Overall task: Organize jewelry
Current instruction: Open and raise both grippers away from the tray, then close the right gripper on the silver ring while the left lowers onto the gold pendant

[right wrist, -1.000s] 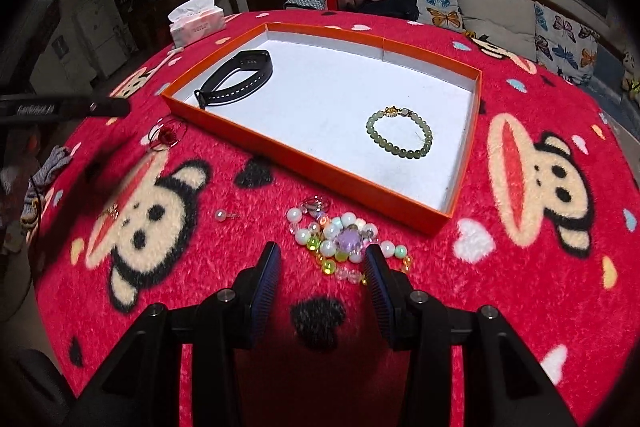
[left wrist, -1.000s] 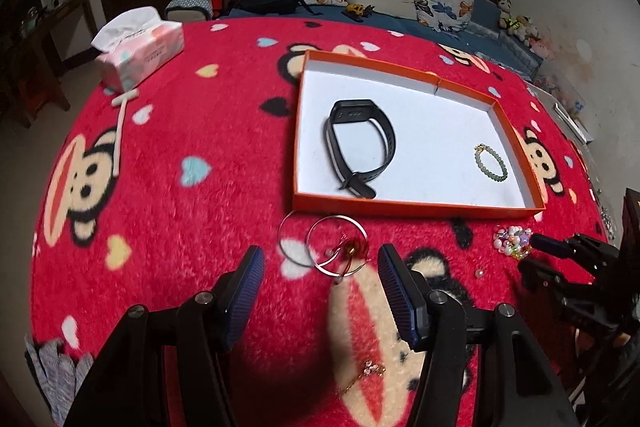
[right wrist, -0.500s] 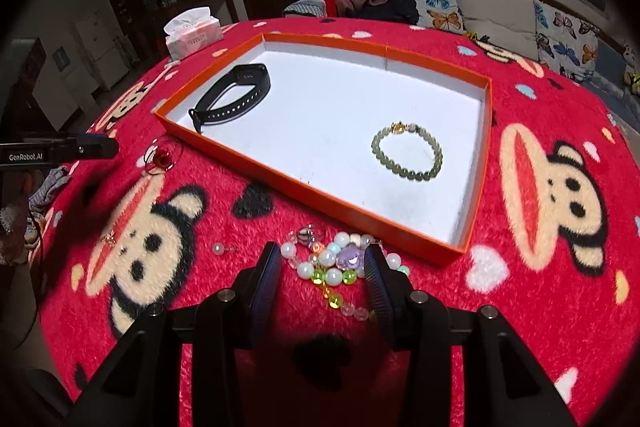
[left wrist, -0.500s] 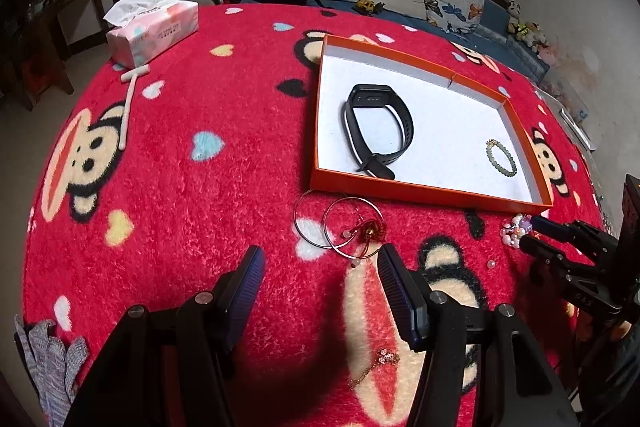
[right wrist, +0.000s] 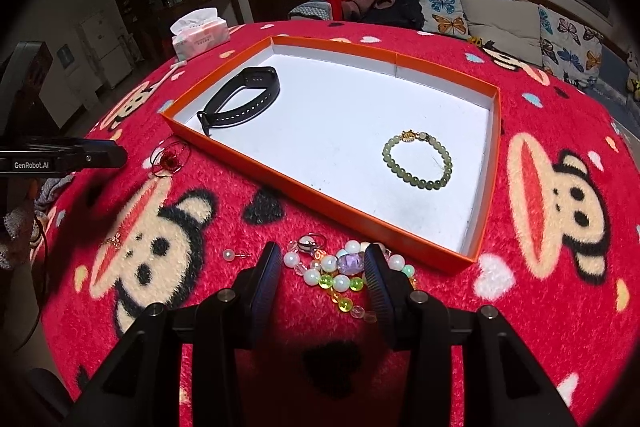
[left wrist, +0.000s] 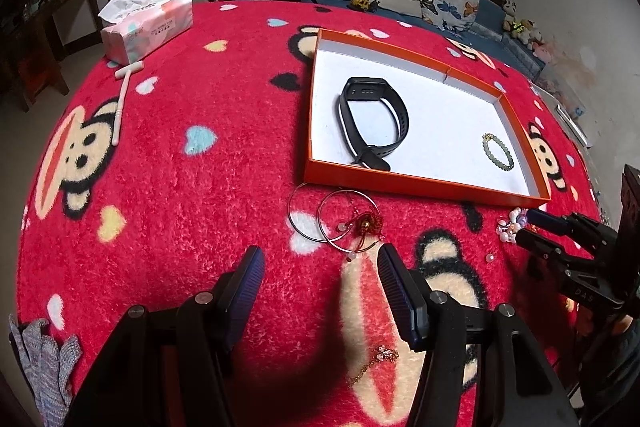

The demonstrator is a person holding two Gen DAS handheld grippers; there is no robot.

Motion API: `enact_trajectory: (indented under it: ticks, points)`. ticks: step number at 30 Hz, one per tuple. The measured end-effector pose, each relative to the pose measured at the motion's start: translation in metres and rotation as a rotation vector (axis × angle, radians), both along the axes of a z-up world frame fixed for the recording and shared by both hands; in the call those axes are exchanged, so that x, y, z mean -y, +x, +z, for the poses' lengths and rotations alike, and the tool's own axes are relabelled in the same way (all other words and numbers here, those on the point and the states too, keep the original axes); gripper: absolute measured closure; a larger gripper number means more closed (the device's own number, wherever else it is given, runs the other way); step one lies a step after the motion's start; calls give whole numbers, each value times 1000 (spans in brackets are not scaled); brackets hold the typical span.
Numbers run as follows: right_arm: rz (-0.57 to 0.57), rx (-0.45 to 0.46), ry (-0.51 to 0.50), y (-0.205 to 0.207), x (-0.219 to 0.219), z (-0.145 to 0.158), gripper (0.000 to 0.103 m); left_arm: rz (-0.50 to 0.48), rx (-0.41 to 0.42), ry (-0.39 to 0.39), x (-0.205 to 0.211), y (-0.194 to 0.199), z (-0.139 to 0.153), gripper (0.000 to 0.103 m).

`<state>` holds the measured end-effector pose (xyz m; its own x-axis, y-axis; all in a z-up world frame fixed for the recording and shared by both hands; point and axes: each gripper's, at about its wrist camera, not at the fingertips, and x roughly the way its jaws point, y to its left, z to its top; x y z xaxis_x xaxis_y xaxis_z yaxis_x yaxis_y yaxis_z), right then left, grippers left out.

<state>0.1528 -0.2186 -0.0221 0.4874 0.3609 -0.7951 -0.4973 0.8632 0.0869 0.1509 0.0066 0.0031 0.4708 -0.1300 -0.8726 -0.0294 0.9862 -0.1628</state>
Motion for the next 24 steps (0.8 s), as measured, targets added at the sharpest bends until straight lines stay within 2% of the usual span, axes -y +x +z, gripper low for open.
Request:
enact_trajectory:
  ticks: [10, 17, 19, 21, 24]
  points:
    - [5, 3, 2, 3, -6, -2, 55, 4, -11, 2, 1, -1, -3, 40]
    - [55, 57, -40, -3, -20, 6, 56, -2, -6, 5, 0, -2, -3, 40]
    - [74, 37, -52, 0, -25, 3, 59, -4, -3, 3, 0, -3, -2, 40]
    - [79, 18, -59, 3, -27, 0, 71, -8, 0, 2, 1, -4, -2, 40]
    - [70, -2, -77, 10, -28, -6, 72, -23, 8, 2, 3, -6, 0, 40]
